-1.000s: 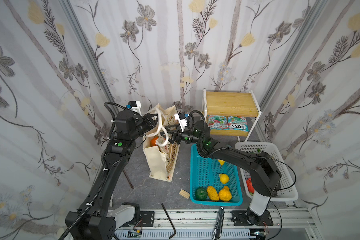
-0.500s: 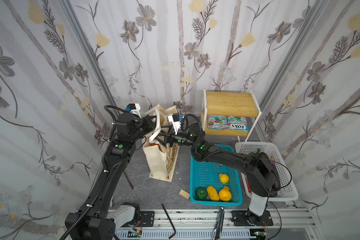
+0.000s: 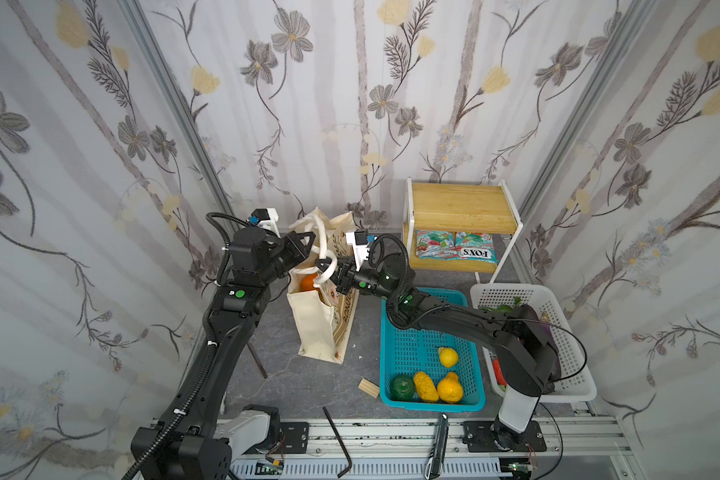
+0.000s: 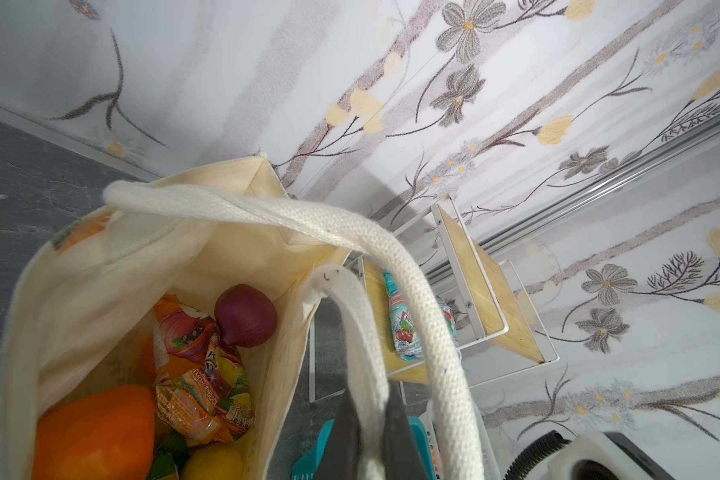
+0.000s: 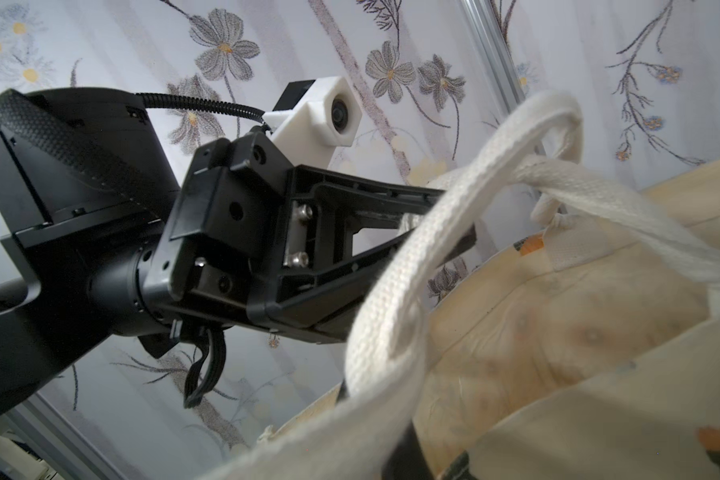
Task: Place the food into the grocery bag and tie it
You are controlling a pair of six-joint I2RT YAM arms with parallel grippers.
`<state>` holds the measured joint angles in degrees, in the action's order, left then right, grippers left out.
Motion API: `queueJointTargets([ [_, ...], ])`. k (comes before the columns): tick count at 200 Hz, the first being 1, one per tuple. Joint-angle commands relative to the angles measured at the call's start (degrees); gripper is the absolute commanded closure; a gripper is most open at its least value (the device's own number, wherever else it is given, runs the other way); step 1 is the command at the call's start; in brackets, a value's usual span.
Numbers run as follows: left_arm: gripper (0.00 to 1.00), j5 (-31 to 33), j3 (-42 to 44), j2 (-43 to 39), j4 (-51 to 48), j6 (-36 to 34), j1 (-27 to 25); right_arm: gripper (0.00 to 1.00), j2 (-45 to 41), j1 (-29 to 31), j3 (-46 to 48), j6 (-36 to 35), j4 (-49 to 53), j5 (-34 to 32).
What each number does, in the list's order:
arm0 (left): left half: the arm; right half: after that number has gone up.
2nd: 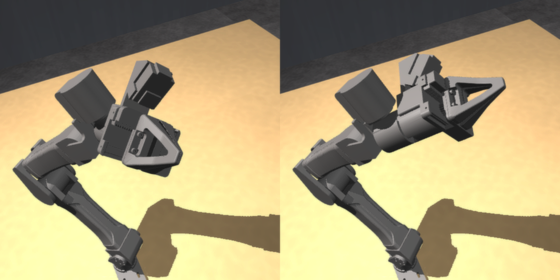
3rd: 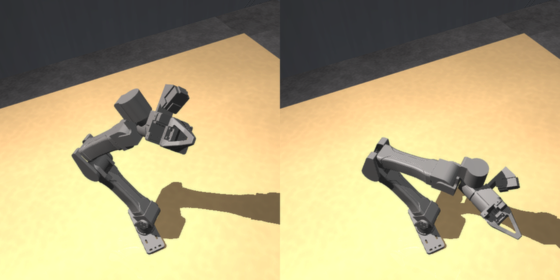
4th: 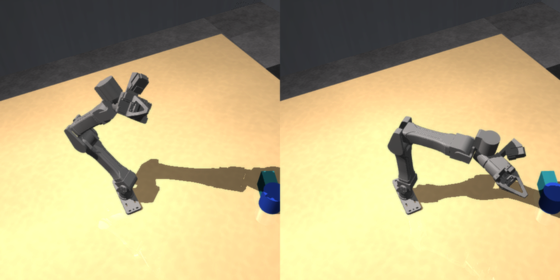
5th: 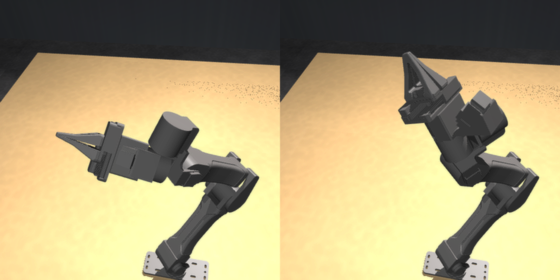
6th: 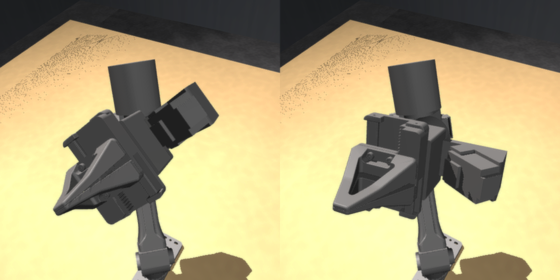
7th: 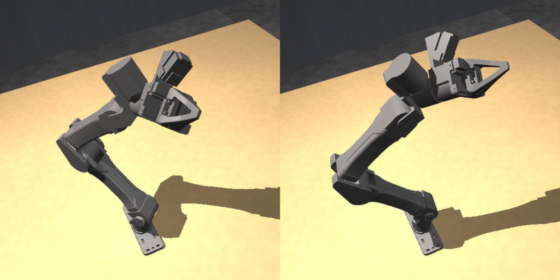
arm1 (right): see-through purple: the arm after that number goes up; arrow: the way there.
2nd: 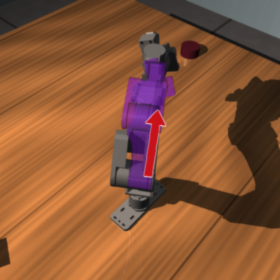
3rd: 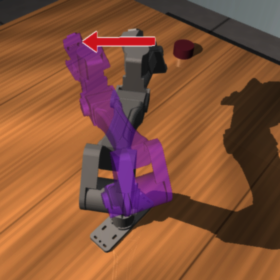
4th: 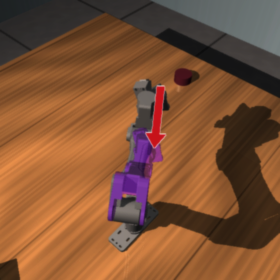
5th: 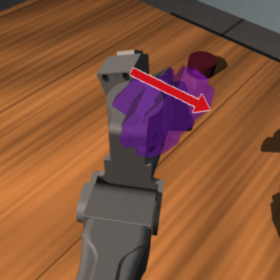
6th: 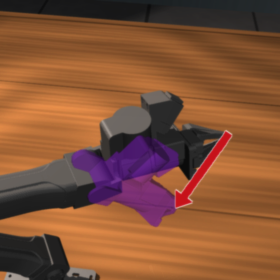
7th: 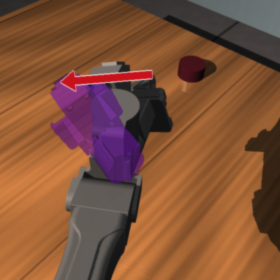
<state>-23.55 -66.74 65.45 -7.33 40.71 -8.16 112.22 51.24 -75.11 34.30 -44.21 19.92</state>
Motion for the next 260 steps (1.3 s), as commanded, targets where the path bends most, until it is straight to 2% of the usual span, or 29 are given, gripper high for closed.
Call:
queueJointTargets([
  [1, 1.00, 2.1, 0.0, -1.3, 1.4, 0.4, 2.4, 1.00, -2.1, -0.5, -2.5, -2.7, 14.6, -7.3],
  [29, 1.00, -0.3, -1.8, -1.4, 1.4, 2.4, 9.1, 1.00, -1.0, -1.8, -10.3, -3.3, 33.9, -10.4],
  [50, 1.00, 0.1, -3.3, -1.8, 1.4, 2.2, 13.0, 1.00, 0.5, -3.4, -14.9, -3.5, 40.0, -10.0],
  [86, 1.00, -2.9, -4.9, 0.4, 1.6, 3.9, 18.4, 1.00, 4.5, -3.1, -25.9, -13.7, 51.0, -6.4],
  [102, 1.00, -2.8, -4.8, 0.0, 1.6, 3.9, 19.7, 1.00, 7.3, -3.8, -31.6, -15.3, 57.6, -11.5],
  [118, 1.00, -0.9, -3.6, -1.7, 1.6, 3.3, 20.6, 1.00, 9.8, -7.0, -35.9, -11.7, 60.2, -13.4],
  [133, 1.00, 0.1, -1.3, -3.7, 1.7, 2.8, 22.1, 1.00, 12.2, -9.3, -39.7, -4.5, 60.0, -13.9],
  [148, 1.00, 0.9, 2.4, -6.1, 1.9, 2.8, 23.9, 1.00, 14.4, -10.6, -44.0, 1.7, 60.2, -17.6],
  [160, 1.00, 1.3, 5.9, -8.1, 2.3, 2.6, 25.4, 1.00, 15.0, -10.8, -45.7, 4.4, 59.4, -20.9],
  [179, 1.00, 1.9, 10.6, -10.9, 2.3, 1.4, 28.5, 1.00, 15.5, -11.3, -47.2, 6.6, 57.7, -22.4],
  [221, 1.00, 9.4, 18.6, -14.8, 2.8, 2.4, 31.9, 1.00, 15.6, -12.9, -46.7, 16.5, 57.0, -26.9],
  [242, 1.00, 8.7, 21.9, -15.1, 4.9, 5.2, 33.0, 1.00, 14.7, -12.7, -42.4, 21.4, 50.3, -26.0],
  [260, 1.00, 9.6, 24.4, -15.4, 6.2, 6.5, 33.3, 1.00, 15.0, -12.3, -42.7, 21.5, 48.7, -26.6],
])
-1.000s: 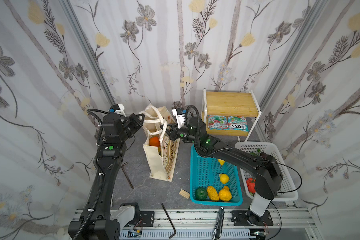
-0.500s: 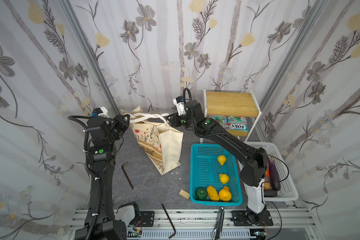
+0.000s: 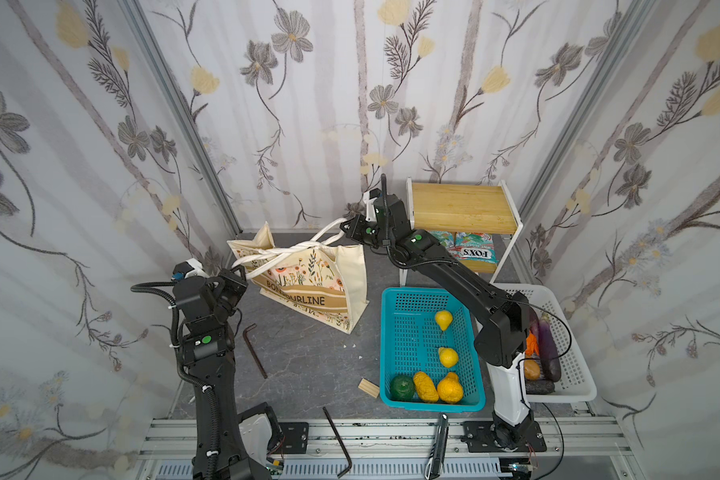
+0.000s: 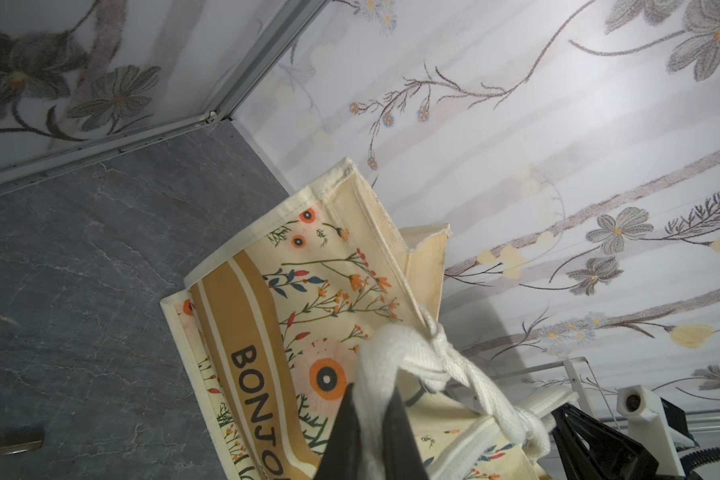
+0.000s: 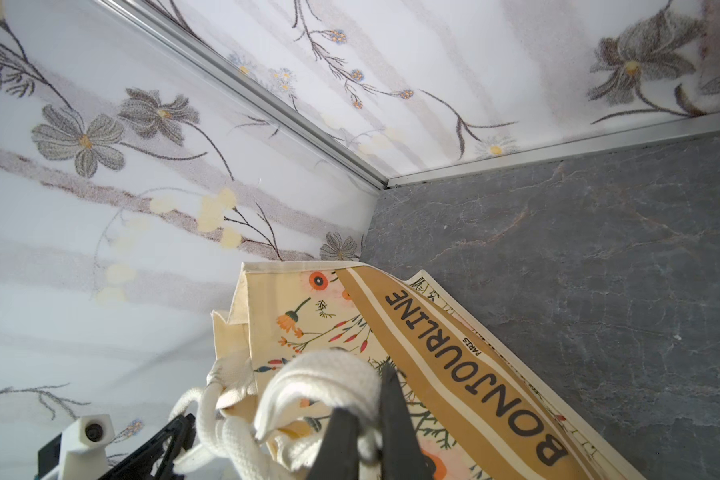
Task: Place the food into the grocery bag and tie it
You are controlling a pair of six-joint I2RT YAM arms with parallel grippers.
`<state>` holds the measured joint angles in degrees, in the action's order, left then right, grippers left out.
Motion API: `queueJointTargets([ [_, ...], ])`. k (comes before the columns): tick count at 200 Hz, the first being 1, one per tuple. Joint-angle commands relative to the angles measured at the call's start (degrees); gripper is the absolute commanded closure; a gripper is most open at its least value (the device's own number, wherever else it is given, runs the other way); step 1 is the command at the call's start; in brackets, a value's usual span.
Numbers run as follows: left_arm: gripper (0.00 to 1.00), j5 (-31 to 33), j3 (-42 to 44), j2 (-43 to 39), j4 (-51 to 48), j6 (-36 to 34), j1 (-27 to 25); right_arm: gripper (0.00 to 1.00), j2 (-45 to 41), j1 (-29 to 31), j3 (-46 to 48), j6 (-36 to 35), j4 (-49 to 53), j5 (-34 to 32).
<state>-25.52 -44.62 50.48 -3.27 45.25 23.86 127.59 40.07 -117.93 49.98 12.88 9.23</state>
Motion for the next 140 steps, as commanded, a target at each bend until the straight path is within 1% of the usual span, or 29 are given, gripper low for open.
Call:
queueJointTargets([
  [1, 1.00, 11.6, 2.3, -0.4, 2.2, 1.9, 1.3, 1.00, -0.4, -1.1, 0.1, 5.8, -8.3, -16.1],
  [36, 1.00, 12.7, 4.0, 0.2, 3.1, 1.5, 2.0, 1.00, -0.4, -2.2, 0.1, 5.8, -6.0, -17.9],
  [82, 1.00, 14.1, 4.4, -0.2, 3.2, 0.8, 3.4, 1.00, -1.8, -2.3, 0.2, 2.9, -3.8, -21.8],
  [101, 1.00, 14.4, 4.9, -0.4, 3.2, 1.2, 3.5, 1.00, -2.5, -2.6, 0.9, 2.2, -3.4, -22.3],
  [122, 1.00, 13.5, 4.8, 0.0, 3.4, 1.2, 3.6, 1.00, -3.3, -2.7, 1.0, 0.2, -3.0, -23.6],
  [140, 1.00, 13.8, 4.5, -0.9, 3.3, 0.0, 3.1, 1.00, -3.0, -1.4, -1.0, -5.0, -1.7, -27.2],
])
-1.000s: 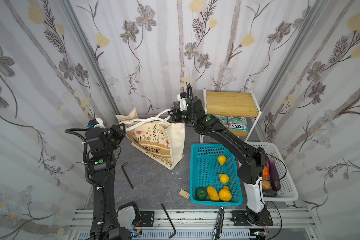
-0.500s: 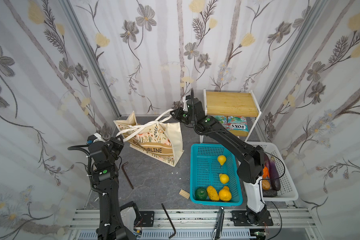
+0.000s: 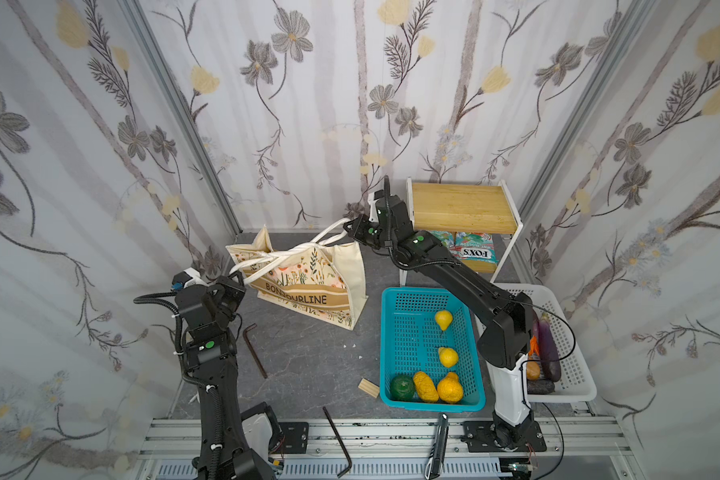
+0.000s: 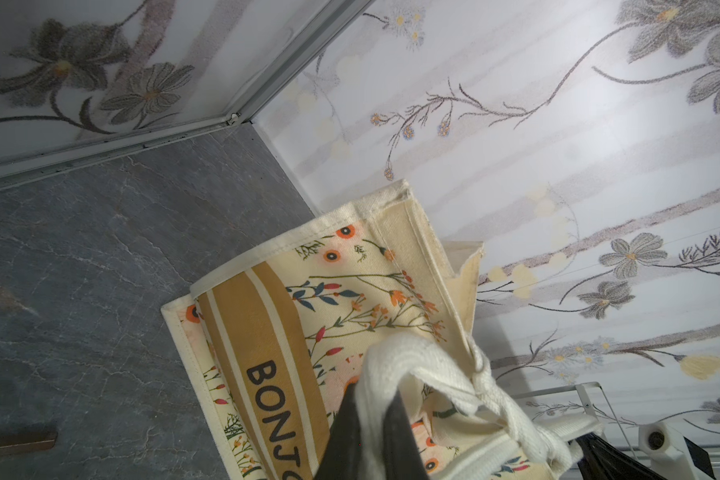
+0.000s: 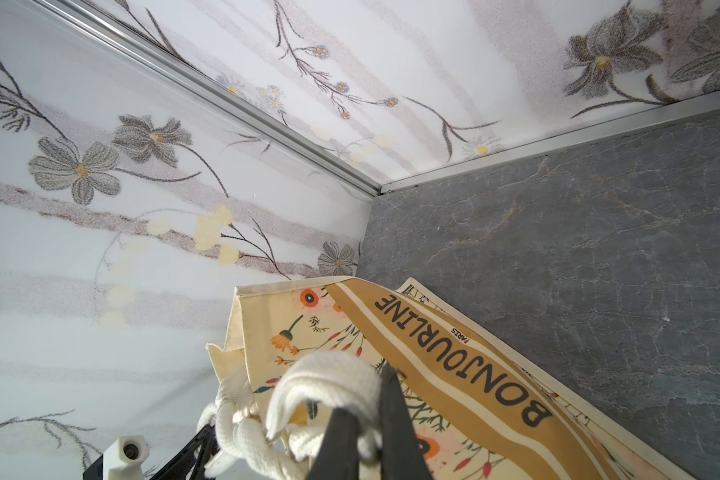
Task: Place the food into the grocery bag and tie it
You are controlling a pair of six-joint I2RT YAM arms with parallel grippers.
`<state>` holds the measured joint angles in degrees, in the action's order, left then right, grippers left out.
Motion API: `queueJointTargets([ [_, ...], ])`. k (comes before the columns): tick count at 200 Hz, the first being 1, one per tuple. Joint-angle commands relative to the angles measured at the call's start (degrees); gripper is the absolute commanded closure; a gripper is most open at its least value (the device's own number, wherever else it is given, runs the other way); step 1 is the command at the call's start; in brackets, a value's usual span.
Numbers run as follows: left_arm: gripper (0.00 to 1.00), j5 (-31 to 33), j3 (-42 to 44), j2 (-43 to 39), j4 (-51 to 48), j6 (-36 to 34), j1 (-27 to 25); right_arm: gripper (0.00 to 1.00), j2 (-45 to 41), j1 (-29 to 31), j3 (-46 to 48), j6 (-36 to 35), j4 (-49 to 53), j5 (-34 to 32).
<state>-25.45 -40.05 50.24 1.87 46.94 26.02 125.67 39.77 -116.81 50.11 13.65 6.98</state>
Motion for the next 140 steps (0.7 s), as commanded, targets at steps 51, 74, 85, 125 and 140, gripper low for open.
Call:
queueJointTargets([
  [51, 1.00, 14.9, -0.7, -1.9, -1.9, -3.0, -5.0, 1.00, 2.0, 0.9, -6.7, -10.2, 0.9, -26.8],
  [74, 1.00, 17.0, 1.2, -1.3, -2.0, 0.6, -2.8, 1.00, 1.7, -0.2, -6.6, -7.3, 1.8, -25.6],
  [85, 1.00, 17.9, 2.4, -1.5, -1.9, 2.6, -1.8, 1.00, 1.4, -0.3, -6.6, -7.8, 1.6, -25.7],
  [125, 1.00, 17.3, 1.8, -1.9, -1.9, 1.8, -1.4, 1.00, 0.9, -2.0, -6.6, -8.8, 2.5, -25.3],
  [140, 1.00, 16.7, 1.9, -2.1, -1.9, 2.5, -2.1, 1.00, 1.3, -2.3, -6.6, -8.7, 2.1, -24.9],
])
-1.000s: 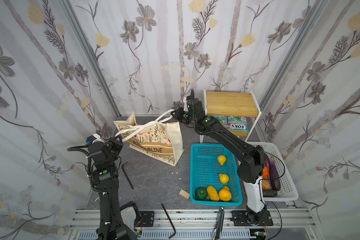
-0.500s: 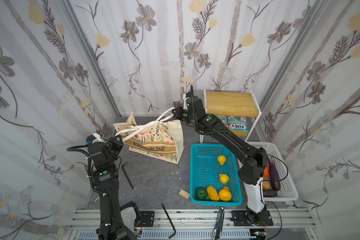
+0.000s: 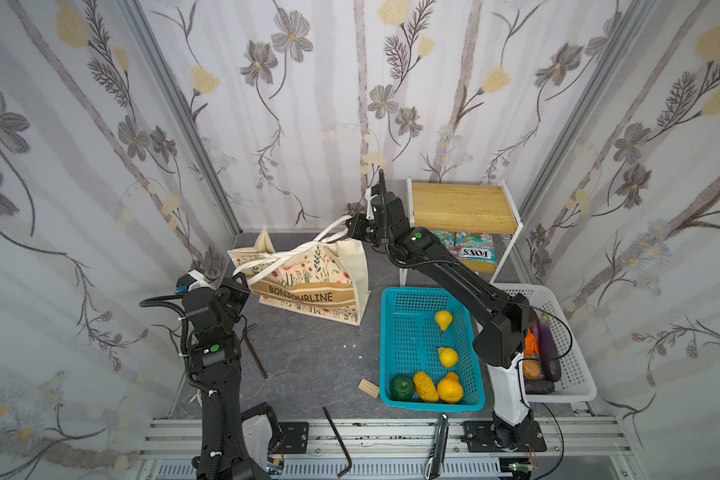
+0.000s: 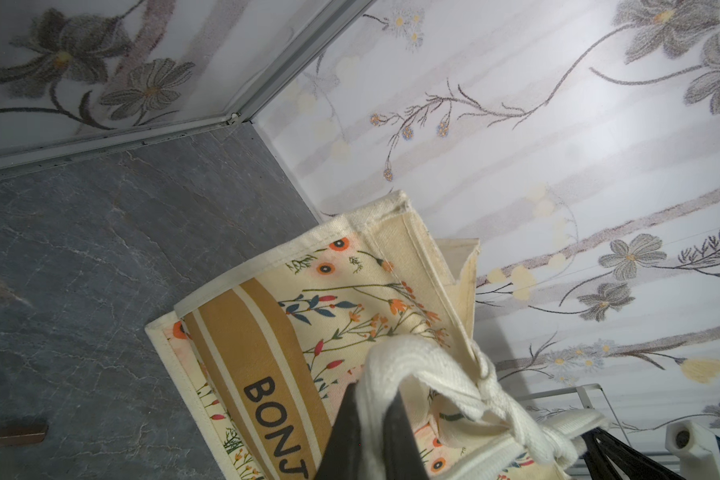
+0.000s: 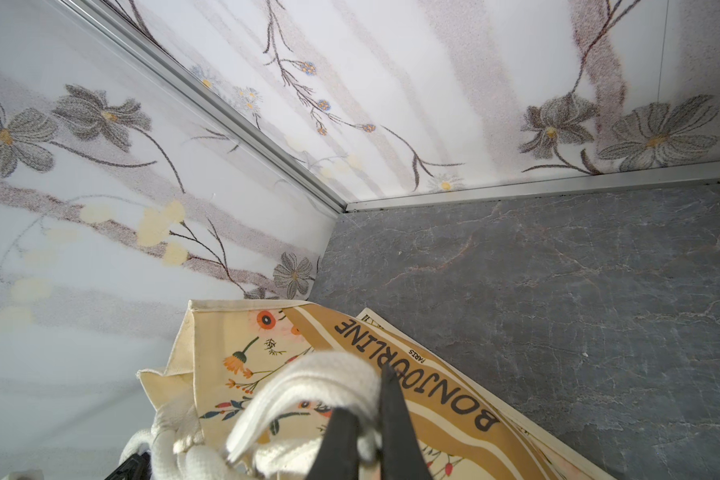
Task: Place the food into the grocery bag and tie it
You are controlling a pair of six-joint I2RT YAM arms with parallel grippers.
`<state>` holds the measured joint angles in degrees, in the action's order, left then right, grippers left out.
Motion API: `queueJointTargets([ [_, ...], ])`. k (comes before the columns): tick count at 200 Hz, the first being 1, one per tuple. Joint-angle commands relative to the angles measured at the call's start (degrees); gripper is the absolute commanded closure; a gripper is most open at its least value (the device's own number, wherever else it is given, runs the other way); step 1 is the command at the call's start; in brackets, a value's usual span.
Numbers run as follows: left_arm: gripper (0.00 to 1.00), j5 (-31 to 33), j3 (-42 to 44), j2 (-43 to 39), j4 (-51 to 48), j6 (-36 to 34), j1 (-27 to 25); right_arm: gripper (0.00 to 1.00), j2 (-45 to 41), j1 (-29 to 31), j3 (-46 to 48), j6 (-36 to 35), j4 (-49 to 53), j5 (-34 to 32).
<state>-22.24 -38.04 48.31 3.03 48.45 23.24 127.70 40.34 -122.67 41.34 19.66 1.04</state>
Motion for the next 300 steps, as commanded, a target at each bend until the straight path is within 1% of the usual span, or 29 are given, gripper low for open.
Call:
queueJointTargets([
  [1, 1.00, 13.5, -0.2, -0.2, -3.1, 0.9, 0.6, 1.00, -0.8, -2.9, -0.7, 0.0, -4.0, -18.9],
  [11, 1.00, 14.1, -0.6, -1.0, -3.5, -0.4, 0.7, 1.00, -0.6, -2.9, -0.8, 0.1, -4.6, -18.6],
  [28, 1.00, 14.6, -3.1, -0.8, -5.1, -2.5, 0.7, 1.00, 0.8, -2.8, -2.6, -0.3, -5.4, -16.2],
  [45, 1.00, 12.5, -2.9, 0.4, -5.0, -0.8, 0.7, 1.00, 2.7, -2.6, -6.3, -1.9, -2.7, -17.7],
  [57, 1.00, 12.7, -1.3, 0.2, -4.5, 0.2, 0.2, 1.00, 2.7, -2.6, -6.3, -2.0, -2.1, -18.2],
  [73, 1.00, 14.1, -0.3, -0.1, -4.1, -0.5, -0.2, 1.00, 3.0, -2.5, -6.2, -2.7, -2.1, -17.3],
  [94, 1.00, 12.8, -0.5, 0.2, -4.0, -0.6, -0.8, 1.00, 3.1, -2.3, -6.2, -3.8, -2.8, -16.7],
  [110, 1.00, 13.2, -0.2, -0.7, -4.0, 0.8, -3.4, 1.00, 3.0, -2.1, -6.1, -4.7, -3.7, -17.0],
  [130, 1.00, 16.1, 0.3, -1.9, -4.0, 1.2, -7.8, 1.00, 2.6, -2.3, -6.2, -4.9, -4.0, -17.6],
  [154, 1.00, 18.9, 1.2, -2.3, -4.0, 1.5, -11.2, 1.00, 2.7, -2.3, -6.3, -5.3, -4.3, -17.0],
  [169, 1.00, 20.1, 1.3, -2.8, -4.0, 1.1, -11.6, 1.00, 2.8, -2.2, -6.2, -5.7, -4.6, -15.9],
  [206, 1.00, 20.3, 1.3, -3.1, -4.0, 0.5, -11.6, 1.00, 2.6, -2.0, -6.3, -6.4, -3.8, -15.4],
  [215, 1.00, 20.2, 1.1, -3.2, -3.9, 0.4, -11.6, 0.96, 2.3, -1.8, -6.2, -7.2, -3.8, -15.1],
  [221, 0.97, 20.2, 1.0, -3.3, -3.9, 0.3, -11.6, 0.91, 2.0, -1.6, -6.3, -7.7, -3.9, -14.9],
  [235, 0.92, 20.1, 0.5, -3.4, -3.9, -0.5, -11.6, 0.70, 1.1, -1.0, -6.2, -9.3, -4.1, -14.6],
  [244, 0.90, 19.9, 0.1, -3.6, -3.9, -0.8, -11.6, 0.59, 0.4, -0.5, -6.2, -10.3, -3.9, -15.2],
  [255, 0.85, 19.8, -0.3, -3.8, -3.9, -1.1, -11.6, 0.51, -0.6, 0.4, -6.2, -11.9, -4.0, -16.0],
  [259, 0.81, 19.7, -0.5, -3.9, -3.9, -1.2, -11.6, 0.47, -0.8, 0.8, -6.1, -12.7, -4.0, -16.3],
  [266, 0.71, 19.3, -0.9, -3.9, -3.7, -1.4, -11.6, 0.43, -1.3, 1.4, -6.2, -13.9, -4.1, -16.9],
  [270, 0.64, 19.1, -1.2, -4.0, -3.7, -1.8, -11.6, 0.42, -1.5, 1.7, -6.2, -14.5, -4.1, -17.1],
  [280, 0.37, 18.0, -2.0, -3.9, -3.6, -3.3, -11.6, 0.41, -2.0, 2.7, -6.2, -16.3, -4.1, -17.9],
  [289, 0.19, 17.2, -2.8, -3.8, -3.6, -4.5, -11.6, 0.40, -2.4, 3.5, -6.2, -17.8, -4.1, -18.3],
  [294, 0.12, 16.9, -3.1, -3.9, -3.6, -5.1, -11.6, 0.39, -2.7, 3.9, -6.2, -18.5, -4.0, -18.5],
  [298, 0.09, 16.7, -3.3, -3.9, -3.6, -5.5, -11.6, 0.39, -2.9, 4.2, -6.1, -19.0, -4.0, -18.6],
  [300, 0.08, 16.5, -3.4, -4.0, -3.6, -5.7, -11.6, 0.37, -3.0, 4.4, -6.2, -19.2, -3.8, -18.7],
])
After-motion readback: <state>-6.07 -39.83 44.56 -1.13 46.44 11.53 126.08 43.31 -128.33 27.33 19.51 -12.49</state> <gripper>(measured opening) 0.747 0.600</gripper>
